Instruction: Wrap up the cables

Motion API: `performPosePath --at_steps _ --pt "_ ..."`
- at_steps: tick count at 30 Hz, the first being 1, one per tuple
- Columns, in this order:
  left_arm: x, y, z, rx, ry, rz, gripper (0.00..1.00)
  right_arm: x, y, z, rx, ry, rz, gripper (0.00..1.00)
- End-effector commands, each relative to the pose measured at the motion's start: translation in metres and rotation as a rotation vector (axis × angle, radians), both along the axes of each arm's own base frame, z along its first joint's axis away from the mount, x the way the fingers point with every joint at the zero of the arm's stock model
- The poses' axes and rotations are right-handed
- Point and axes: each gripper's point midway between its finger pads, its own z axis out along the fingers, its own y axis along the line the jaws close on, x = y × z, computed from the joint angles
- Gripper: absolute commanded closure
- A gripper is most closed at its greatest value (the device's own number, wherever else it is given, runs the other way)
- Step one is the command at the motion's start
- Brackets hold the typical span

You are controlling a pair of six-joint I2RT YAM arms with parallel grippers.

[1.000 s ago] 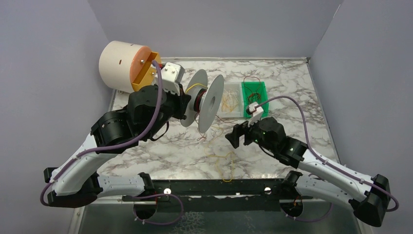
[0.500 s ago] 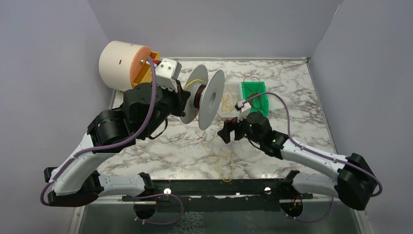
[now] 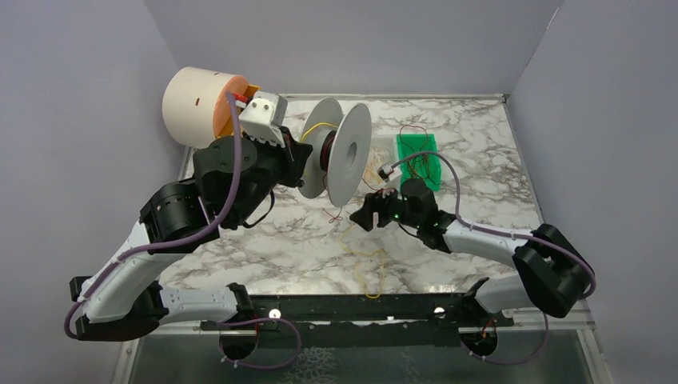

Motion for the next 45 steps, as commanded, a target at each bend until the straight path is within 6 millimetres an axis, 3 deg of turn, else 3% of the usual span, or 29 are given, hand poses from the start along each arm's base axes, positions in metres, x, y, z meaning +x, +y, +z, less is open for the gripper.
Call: performPosePath --at_steps 1,6,12,19,25,33,39,45 --pt "0.001 0.013 0.043 -0.203 -0.074 0.054 1.00 0.007 0.014 0.014 0.089 -0.040 0.045 0.30" --pt "0.002 0.015 0.044 -0.231 -0.081 0.069 1.00 0.001 0.015 0.009 0.113 -0.035 0.074 0.51" --pt "0.006 0.017 0.042 -0.255 -0.089 0.100 1.00 -0.012 0.010 0.011 0.105 -0.039 0.113 0.98" --pt "0.019 0.022 0.040 -0.254 -0.131 0.193 1.00 -0.038 -0.006 0.032 0.069 -0.031 0.157 0.99" --pt "0.036 0.017 0.035 -0.212 -0.167 0.272 1.00 -0.083 -0.009 0.048 0.062 0.016 0.253 0.99" --pt "0.059 0.008 0.021 -0.123 -0.209 0.384 1.00 -0.137 -0.010 0.093 0.081 0.033 0.369 0.99" --pt "0.069 -0.001 0.017 -0.082 -0.229 0.414 1.00 -0.168 0.009 0.091 0.009 0.092 0.411 0.99" --pt "0.079 -0.007 -0.001 0.033 -0.230 0.460 1.00 -0.199 0.037 0.116 -0.011 0.037 0.458 0.99"
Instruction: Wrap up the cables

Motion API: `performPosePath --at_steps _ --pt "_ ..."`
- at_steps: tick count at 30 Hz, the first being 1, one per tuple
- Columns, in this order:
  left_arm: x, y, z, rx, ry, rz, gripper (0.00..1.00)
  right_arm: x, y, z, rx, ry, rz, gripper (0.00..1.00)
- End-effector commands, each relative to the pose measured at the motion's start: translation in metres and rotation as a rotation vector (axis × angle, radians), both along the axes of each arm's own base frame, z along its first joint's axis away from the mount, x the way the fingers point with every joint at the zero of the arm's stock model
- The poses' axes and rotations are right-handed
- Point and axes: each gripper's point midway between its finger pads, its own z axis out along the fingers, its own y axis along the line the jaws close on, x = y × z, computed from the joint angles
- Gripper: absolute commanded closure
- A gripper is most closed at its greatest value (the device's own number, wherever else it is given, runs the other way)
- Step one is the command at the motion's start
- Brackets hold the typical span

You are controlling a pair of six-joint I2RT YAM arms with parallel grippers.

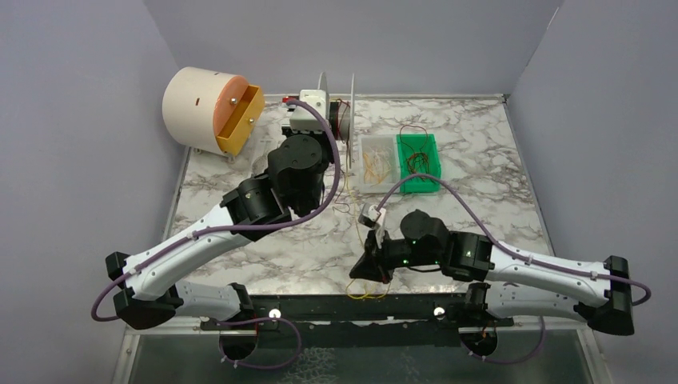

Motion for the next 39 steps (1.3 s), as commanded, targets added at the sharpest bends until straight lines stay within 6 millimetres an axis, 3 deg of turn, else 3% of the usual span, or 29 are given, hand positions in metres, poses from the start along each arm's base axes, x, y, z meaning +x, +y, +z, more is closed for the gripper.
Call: performPosePath --at_steps 1,8,13,18,25,34,39 --pt "0.007 0.010 0.015 -0.024 -0.049 0.085 1.00 -0.010 0.015 0.026 -0.008 -0.048 -0.032 0.99" --pt "0.015 0.001 -0.010 0.053 -0.008 0.090 1.00 -0.029 0.040 0.065 0.002 -0.106 -0.009 0.99" --pt "0.015 0.006 -0.025 0.089 0.009 0.099 1.00 -0.032 0.039 0.087 0.005 -0.134 -0.046 0.99" --pt "0.012 0.011 -0.045 0.131 0.033 0.093 1.00 -0.021 0.024 0.119 0.009 -0.160 -0.123 0.99" --pt "0.006 0.013 -0.088 0.221 0.093 0.043 1.00 0.002 -0.002 0.153 -0.043 -0.224 -0.249 0.99" --pt "-0.011 0.004 -0.123 0.322 0.143 -0.145 1.00 0.039 -0.039 0.176 -0.122 -0.388 -0.414 0.99" --pt "-0.024 -0.003 -0.137 0.382 0.172 -0.274 1.00 0.055 -0.048 0.185 -0.158 -0.490 -0.467 0.99"
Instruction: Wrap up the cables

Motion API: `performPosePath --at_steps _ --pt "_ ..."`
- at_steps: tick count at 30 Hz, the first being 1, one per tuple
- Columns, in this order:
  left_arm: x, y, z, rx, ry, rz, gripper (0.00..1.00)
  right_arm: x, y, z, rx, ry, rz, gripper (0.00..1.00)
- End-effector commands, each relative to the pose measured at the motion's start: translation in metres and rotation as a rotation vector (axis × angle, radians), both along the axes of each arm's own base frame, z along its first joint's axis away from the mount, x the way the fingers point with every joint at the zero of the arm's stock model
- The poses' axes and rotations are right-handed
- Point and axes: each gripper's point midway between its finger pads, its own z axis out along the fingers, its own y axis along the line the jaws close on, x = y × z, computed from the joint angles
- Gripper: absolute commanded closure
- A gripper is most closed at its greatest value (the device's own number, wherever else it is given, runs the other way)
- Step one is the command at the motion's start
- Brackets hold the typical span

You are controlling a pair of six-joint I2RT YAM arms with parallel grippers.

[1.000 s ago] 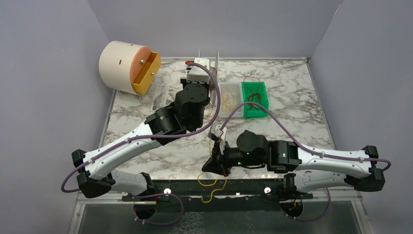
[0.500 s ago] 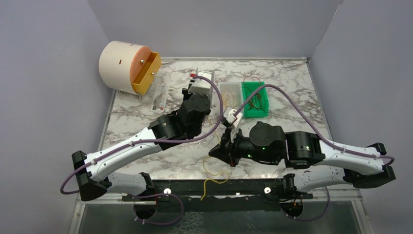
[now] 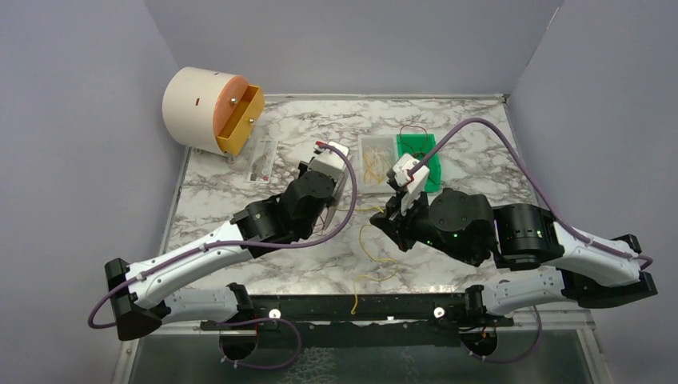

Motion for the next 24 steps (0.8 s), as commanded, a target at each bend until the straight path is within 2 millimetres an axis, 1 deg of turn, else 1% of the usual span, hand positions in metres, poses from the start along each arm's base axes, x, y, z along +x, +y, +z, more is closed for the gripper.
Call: performPosePath --at_steps 1,4,7,10,15,18,24 --pt "-0.014 -0.008 0.001 0.019 0.025 -0.150 1.00 0.021 -0.016 0.014 -0.057 -0.131 -0.083 0.99" --pt "-0.024 -0.011 -0.007 0.043 0.054 -0.229 1.00 0.030 -0.018 0.023 -0.063 -0.192 -0.114 0.99" --pt "-0.037 -0.013 -0.009 0.041 0.063 -0.317 1.00 0.039 -0.020 0.027 -0.078 -0.249 -0.152 0.99" --pt "-0.051 -0.015 -0.008 0.025 0.063 -0.413 1.00 0.048 -0.021 0.025 -0.098 -0.290 -0.201 0.99" --pt "-0.078 -0.019 -0.004 -0.004 0.073 -0.573 1.00 0.064 -0.021 0.028 -0.086 -0.342 -0.236 0.99" --pt "-0.093 -0.022 -0.001 -0.034 0.083 -0.656 1.00 0.080 -0.020 0.019 -0.105 -0.331 -0.243 0.99" --pt "-0.113 -0.015 0.011 -0.084 0.066 -0.736 1.00 0.117 -0.028 -0.017 -0.161 -0.266 -0.286 0.99"
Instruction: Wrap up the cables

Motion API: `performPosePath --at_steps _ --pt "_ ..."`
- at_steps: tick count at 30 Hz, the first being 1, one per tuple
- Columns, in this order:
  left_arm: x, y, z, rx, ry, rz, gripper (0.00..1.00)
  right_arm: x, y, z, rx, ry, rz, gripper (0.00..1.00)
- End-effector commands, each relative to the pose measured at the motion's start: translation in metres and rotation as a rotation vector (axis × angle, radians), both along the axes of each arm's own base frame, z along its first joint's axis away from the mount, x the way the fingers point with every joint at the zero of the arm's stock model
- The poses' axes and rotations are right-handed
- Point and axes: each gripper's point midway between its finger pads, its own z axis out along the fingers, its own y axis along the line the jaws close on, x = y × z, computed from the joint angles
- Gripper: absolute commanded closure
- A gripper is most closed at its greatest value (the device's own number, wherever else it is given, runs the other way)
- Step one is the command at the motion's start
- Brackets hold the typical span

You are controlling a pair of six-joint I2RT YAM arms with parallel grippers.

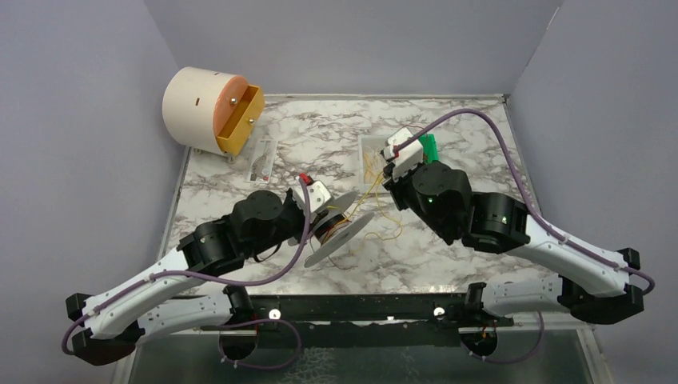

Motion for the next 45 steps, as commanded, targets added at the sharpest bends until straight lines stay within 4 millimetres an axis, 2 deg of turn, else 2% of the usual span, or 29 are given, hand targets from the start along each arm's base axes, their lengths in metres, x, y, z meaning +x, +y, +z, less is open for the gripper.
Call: performPosePath --at_steps 1,6,8,14,20,23,31,39,45 --pt "-0.020 -0.001 0.023 -0.089 -0.023 -0.109 1.00 0.023 0.002 -0.018 0.014 0.030 -0.009 0.99" --pt "-0.036 0.002 0.031 -0.136 -0.012 -0.168 1.00 0.040 -0.007 -0.056 0.035 0.111 -0.051 0.99" --pt "-0.040 0.005 0.040 -0.161 -0.022 -0.178 1.00 0.043 -0.010 -0.074 0.040 0.146 -0.072 0.99" --pt "-0.047 0.016 0.074 -0.247 -0.062 -0.184 1.00 0.042 -0.017 -0.125 0.086 0.245 -0.095 0.99" --pt "-0.052 0.020 0.106 -0.342 -0.081 -0.183 1.00 0.037 -0.012 -0.155 0.146 0.286 -0.058 0.99" --pt "-0.054 0.020 0.123 -0.395 -0.085 -0.182 1.00 0.035 -0.005 -0.160 0.190 0.290 -0.026 0.97" --pt "-0.058 0.016 0.156 -0.509 -0.101 -0.208 1.00 0.029 0.016 -0.152 0.291 0.276 0.085 0.89" --pt "-0.035 0.024 0.179 -0.574 -0.124 -0.062 1.00 0.021 0.022 -0.134 0.329 0.255 0.160 0.81" --pt "-0.015 0.045 0.201 -0.666 -0.148 0.105 1.00 0.008 0.019 -0.125 0.358 0.248 0.216 0.72"
